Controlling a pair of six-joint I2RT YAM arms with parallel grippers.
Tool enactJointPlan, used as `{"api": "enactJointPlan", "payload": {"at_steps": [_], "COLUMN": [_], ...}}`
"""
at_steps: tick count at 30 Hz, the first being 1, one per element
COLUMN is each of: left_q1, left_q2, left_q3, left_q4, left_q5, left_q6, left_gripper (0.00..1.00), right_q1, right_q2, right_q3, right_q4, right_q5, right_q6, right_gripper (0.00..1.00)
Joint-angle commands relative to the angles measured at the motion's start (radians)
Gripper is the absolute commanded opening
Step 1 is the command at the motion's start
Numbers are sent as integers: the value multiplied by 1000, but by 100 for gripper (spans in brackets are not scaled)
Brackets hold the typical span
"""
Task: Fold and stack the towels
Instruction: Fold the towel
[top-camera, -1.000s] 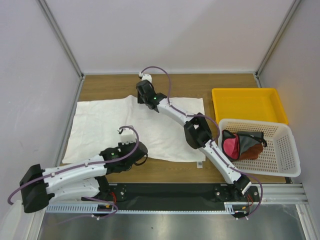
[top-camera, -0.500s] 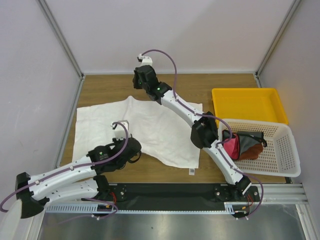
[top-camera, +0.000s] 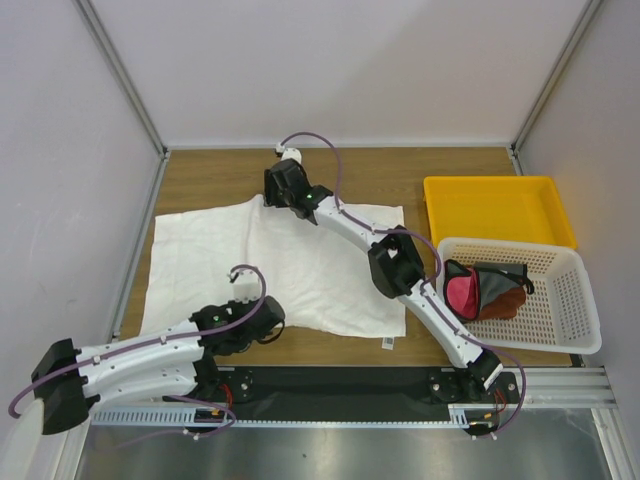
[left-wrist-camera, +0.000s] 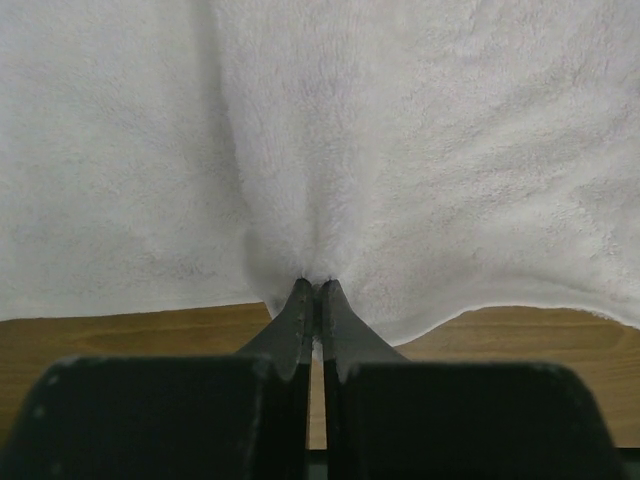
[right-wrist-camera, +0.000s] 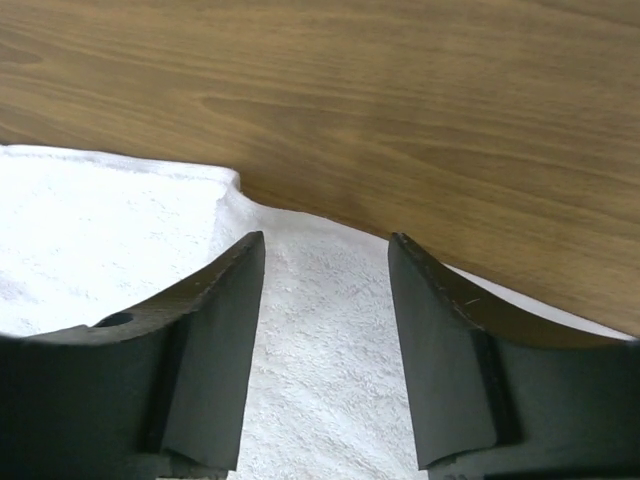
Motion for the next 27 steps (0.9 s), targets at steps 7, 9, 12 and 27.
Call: {"api": "enactJointPlan", "payload": {"at_steps": [7,9,12,27], "left_q1": [-12,-12,-12,-12], "left_q2": [-75,-83,-86,-118], "left_q3": [-59,-66,-73,-109], "left_q4": [33,24,16,19], "left_q5": [28,30,28,31], "left_q6": [-86,-91,-97,-109], "left_gripper": [0,0,0,0], "right_q1": [27,33,42,67], "right_q2": [-17,-23,-39,67], "right_q3": [14,12,-11,58], "right_q4": [57,57,69,115], "right_q5": [-47,-44,-42,74], "right_q6": [59,65,77,94], "right_gripper": [66,68,70,70]}}
